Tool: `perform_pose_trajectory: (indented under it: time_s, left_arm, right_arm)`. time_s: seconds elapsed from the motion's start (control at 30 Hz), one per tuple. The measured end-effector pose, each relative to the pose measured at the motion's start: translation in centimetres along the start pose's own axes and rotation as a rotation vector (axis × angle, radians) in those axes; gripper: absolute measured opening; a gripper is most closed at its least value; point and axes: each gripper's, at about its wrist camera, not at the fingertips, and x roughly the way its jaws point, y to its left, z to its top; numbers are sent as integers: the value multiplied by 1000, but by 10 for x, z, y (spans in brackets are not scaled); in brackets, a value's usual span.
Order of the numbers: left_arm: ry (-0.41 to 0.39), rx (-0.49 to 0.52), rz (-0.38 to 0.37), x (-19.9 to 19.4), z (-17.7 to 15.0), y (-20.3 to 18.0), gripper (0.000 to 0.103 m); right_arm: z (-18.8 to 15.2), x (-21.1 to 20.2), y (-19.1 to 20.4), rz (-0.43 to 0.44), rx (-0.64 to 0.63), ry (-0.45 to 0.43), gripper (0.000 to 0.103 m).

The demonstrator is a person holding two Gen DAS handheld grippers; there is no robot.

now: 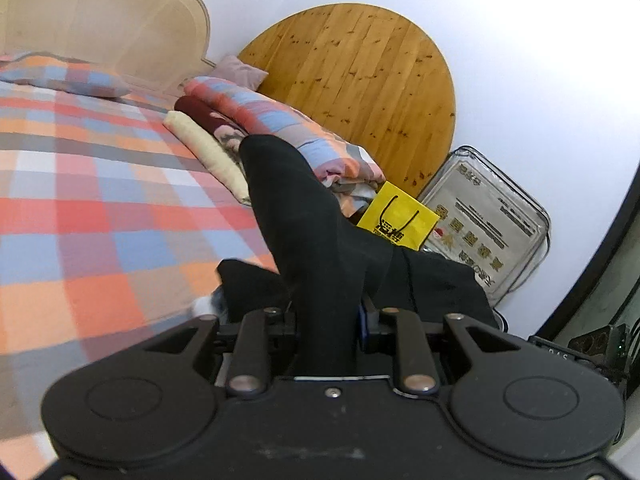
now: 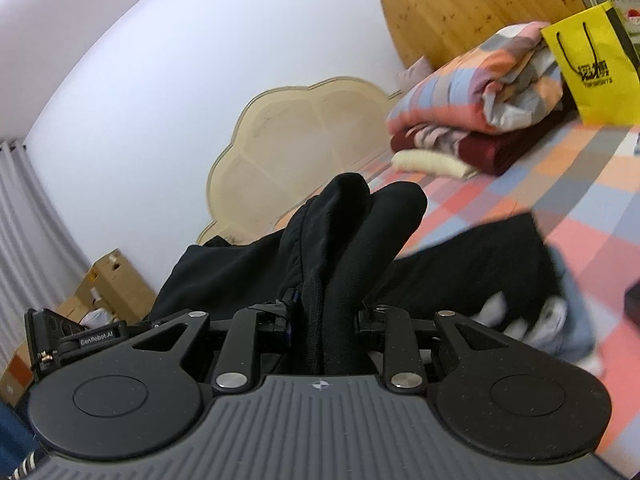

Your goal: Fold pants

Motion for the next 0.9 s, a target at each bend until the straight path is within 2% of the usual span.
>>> perform_pose_trajectory:
  time_s: [0.13,0.3,0.37,0.4,0.43,0.5,0.53,0.57,0.67,0.73,0.8,0.9]
  left_arm:
    - [15,-25,18,50,10,5,24]
    - [63,-12,69,109,10,18,24]
    - [84,-10,107,131,4,26,28]
    - [93,-9,126,135,-1,32,29]
    - [104,-10,161,143,-5,37,36]
    - [121,-22,228,155,-14,46,46]
    - [120,-30,241,155,-18,51,52]
    - [112,-29,248,152,-20,54,58]
    - [80,41,286,133,-17,56,61]
    - [45,47,289,120,-9,56,61]
    - [17,39,256,102,-3,53,59]
    - [-1,74,228,92,2,39,59]
  right_arm:
    - [23,24,-32,-27,5,-1,44]
    - [27,49,-69,-63,29,14,44]
    - [26,57,-84,-89,45,30,45]
    - [23,61,-90,-113,49,39,49]
    - [22,67,-96,-143,53,47,52]
    - [15,73,-103,-190,61,41,73]
    - [13,71,-105,-203,62,24,85]
    - [12,69,-106,-210,58,8,87]
    - [11,57,-107,-244,31,-21,90]
    - [12,45,-100,-291,10,-59,90]
    - [16,33,-86,-319,-42,-137,84]
    - [23,24,-58,-273,-124,-184,81]
